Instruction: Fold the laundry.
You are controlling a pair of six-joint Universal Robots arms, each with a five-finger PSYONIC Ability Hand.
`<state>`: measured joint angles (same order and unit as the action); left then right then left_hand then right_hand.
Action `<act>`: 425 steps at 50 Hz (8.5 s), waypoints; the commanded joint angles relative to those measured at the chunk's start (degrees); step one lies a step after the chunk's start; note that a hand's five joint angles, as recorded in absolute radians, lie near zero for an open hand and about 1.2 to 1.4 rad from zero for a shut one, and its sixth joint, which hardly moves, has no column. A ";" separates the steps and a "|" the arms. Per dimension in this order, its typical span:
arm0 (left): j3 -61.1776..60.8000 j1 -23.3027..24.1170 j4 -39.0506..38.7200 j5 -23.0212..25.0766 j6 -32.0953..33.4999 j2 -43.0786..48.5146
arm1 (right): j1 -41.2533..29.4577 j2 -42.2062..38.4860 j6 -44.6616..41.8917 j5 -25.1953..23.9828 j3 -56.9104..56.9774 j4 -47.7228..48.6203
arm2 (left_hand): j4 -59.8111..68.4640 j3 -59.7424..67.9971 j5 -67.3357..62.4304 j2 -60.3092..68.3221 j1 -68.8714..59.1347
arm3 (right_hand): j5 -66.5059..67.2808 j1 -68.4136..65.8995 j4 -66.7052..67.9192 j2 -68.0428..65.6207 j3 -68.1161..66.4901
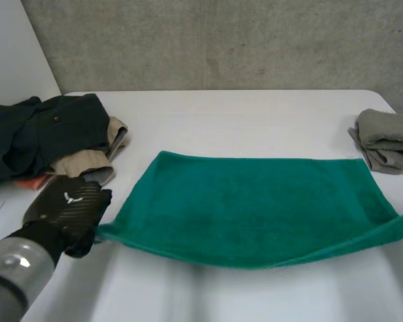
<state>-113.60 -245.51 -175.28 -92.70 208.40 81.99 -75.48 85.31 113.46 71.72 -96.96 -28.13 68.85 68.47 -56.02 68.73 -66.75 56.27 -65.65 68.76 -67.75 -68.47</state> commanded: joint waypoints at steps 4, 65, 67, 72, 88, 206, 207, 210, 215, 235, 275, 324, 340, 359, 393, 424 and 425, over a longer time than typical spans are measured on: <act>10.13 0.20 -16.66 1.30 0.42 19.22 | -5.64 -14.29 8.43 2.19 6.51 13.80 | 11.15 11.53 -13.98 11.27 -13.25 | 13.73 -14.35 11.24 -12.25 -11.53; -1.79 -3.48 -16.97 4.11 -2.21 12.60 | -8.64 -13.16 18.30 3.42 3.01 14.97 | 11.15 11.53 -13.98 11.27 -13.25 | 13.73 -14.35 11.24 -12.25 -11.53; -3.81 -3.75 -10.82 4.11 -1.95 9.25 | -5.48 -10.35 11.11 3.51 -0.15 7.94 | 11.15 11.53 -13.98 11.27 -13.25 | 13.73 -14.35 11.24 -12.25 -11.53; -8.03 -4.19 3.96 4.72 -1.60 2.04 | -0.20 -7.18 -0.42 3.51 -4.03 0.54 | 11.15 11.53 -13.98 11.27 -13.25 | 13.73 -14.35 11.24 -12.25 -11.53; 5.92 -3.57 -13.15 4.37 -1.33 18.72 | -6.61 -19.65 13.80 5.44 6.33 20.04 | 11.15 11.53 -13.98 11.27 -13.25 | 13.73 -14.35 11.24 -12.25 -11.53; 17.53 13.21 -21.77 -5.38 -6.96 23.12 | -37.30 -7.10 41.99 -0.53 -9.83 44.42 | -57.29 -56.91 54.46 -57.17 55.19 | -56.27 55.65 -58.76 57.75 58.47; 18.23 13.91 -21.77 -5.38 -6.96 24.00 | -36.50 -6.48 42.54 -0.62 -10.18 42.83 | -57.29 -56.91 54.46 -57.17 55.19 | -56.27 55.65 -58.76 57.75 58.47; 21.83 18.21 -21.60 -5.56 -6.87 28.91 | -33.96 -5.42 41.84 -0.88 -12.46 38.07 | -57.12 -56.74 54.29 -57.00 55.02 | -56.27 55.65 -58.76 57.75 58.47; 24.65 21.30 -21.51 -6.00 -6.78 34.10 | -26.40 -5.68 35.08 -0.09 -17.03 38.33 | -57.12 -56.74 54.29 -57.00 55.02 | -50.83 50.20 -53.32 52.30 53.03; 16.48 15.68 -20.90 -6.17 -6.96 22.69 | -37.42 -9.02 23.64 13.00 -5.72 41.84 | -56.95 -56.57 54.13 -56.83 54.86 | 13.73 -14.35 11.24 -12.25 -11.53; 27.64 21.38 -16.08 -7.57 -20.04 33.66 | -37.46 -11.03 57.83 -3.16 3.78 23.83 | -56.78 -56.40 53.96 -56.66 54.69 | -56.27 55.65 -58.76 57.75 58.47; 31.42 18.59 -5.69 -1.28 -22.60 26.38 | -44.93 -6.21 42.10 2.11 -16.76 46.05 | -55.44 -55.06 52.61 -55.32 53.34 | -48.95 48.33 -51.44 50.43 51.15; 32.21 14.53 -5.95 5.34 -22.95 29.01 | -47.84 -15.96 35.17 1.75 -23.81 63.73 | -55.10 -54.72 52.28 -54.98 53.01 | -46.43 45.81 -48.92 47.91 48.63; 31.25 14.71 -6.04 5.25 -23.22 28.58 | -47.40 -21.50 32.08 1.84 -17.83 67.77 | -55.10 -54.72 52.28 -54.98 53.01 | -30.79 30.17 -33.28 32.27 32.99; 38.10 15.58 -6.13 5.69 -22.95 26.38 | -22.91 -22.21 54.47 1.58 22.31 68.82 | -55.10 -54.72 52.28 -54.98 53.01 | 13.73 -14.35 11.24 -12.25 -11.53; 37.31 18.49 -5.87 5.43 -22.78 27.61 | 8.68 -53.76 63.99 -22.15 34.56 79.46 | -55.10 -54.72 52.28 -54.98 53.01 | 13.73 -14.35 11.24 -12.25 -11.53; 37.22 18.75 -5.87 5.43 -22.78 27.61 | 8.77 -53.15 63.90 -22.68 34.12 79.46 | -55.10 -54.72 52.28 -54.98 53.01 | 13.73 -14.35 11.24 -12.25 -11.53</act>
<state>-76.29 -227.59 -181.24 -87.21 185.63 109.63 -68.62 28.79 178.57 53.10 -59.29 51.26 11.74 12.14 -2.78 11.89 -11.32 54.47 -59.13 68.79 -65.77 -67.96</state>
